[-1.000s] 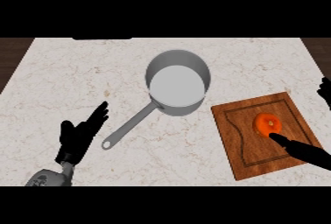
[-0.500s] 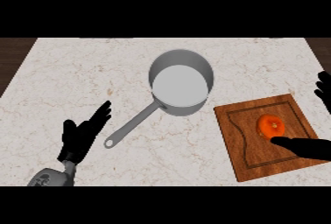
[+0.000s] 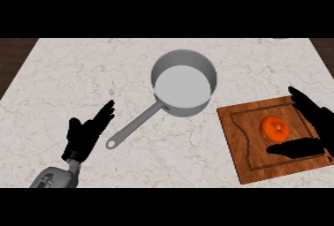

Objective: Pick the squash from the cutting board and place it in the pot

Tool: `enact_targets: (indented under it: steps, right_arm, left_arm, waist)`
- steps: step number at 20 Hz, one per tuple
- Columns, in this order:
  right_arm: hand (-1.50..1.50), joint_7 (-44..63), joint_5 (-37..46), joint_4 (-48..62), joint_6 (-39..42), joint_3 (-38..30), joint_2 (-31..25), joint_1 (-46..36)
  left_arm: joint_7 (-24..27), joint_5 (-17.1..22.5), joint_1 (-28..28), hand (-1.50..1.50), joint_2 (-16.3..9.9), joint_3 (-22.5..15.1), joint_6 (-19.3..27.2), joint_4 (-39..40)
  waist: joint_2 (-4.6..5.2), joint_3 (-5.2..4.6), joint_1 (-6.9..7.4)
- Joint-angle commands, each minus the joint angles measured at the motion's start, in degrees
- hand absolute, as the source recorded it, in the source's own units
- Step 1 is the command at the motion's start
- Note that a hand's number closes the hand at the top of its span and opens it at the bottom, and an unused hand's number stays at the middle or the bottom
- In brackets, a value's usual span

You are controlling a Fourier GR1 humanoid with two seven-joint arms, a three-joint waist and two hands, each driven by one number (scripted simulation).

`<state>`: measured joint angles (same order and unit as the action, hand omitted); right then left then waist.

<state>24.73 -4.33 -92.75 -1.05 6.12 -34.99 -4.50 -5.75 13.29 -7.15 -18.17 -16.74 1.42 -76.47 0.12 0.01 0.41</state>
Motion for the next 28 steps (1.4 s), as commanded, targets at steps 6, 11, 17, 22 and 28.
enact_targets:
  steps: [6,11,17,22,28]
  right_arm:
    - [-1.5,-10.8,7.9,8.3,1.0,-4.4,5.3,2.8]
    - [-1.5,-17.4,6.9,15.9,5.6,-8.6,6.7,0.4]
    - [-1.5,-26.6,-1.0,17.3,11.8,-12.8,8.0,4.2]
    - [-1.5,-30.4,-3.4,22.4,14.2,-14.3,11.5,2.2]
    - [-1.5,-31.6,-1.9,33.1,13.6,-16.0,14.7,-4.4]
  left_arm:
    - [-0.9,-2.5,1.6,0.0,1.8,4.4,-2.6,-1.2]
    - [-5.3,-3.9,2.8,0.0,3.0,4.9,-3.4,-5.9]
    - [-0.3,-6.3,4.2,0.0,4.9,3.9,-3.0,-2.2]
    - [0.9,-5.1,3.2,0.0,3.1,7.8,-6.0,-0.6]
    - [-1.9,-7.3,3.1,0.0,5.8,7.7,-6.6,-2.5]
  waist:
    - [-0.15,-0.01,-0.48]
    - [-0.15,0.0,-0.29]
    - [-0.17,0.01,-0.43]
    - [-0.11,0.0,-0.31]
    - [-0.1,0.0,-0.21]
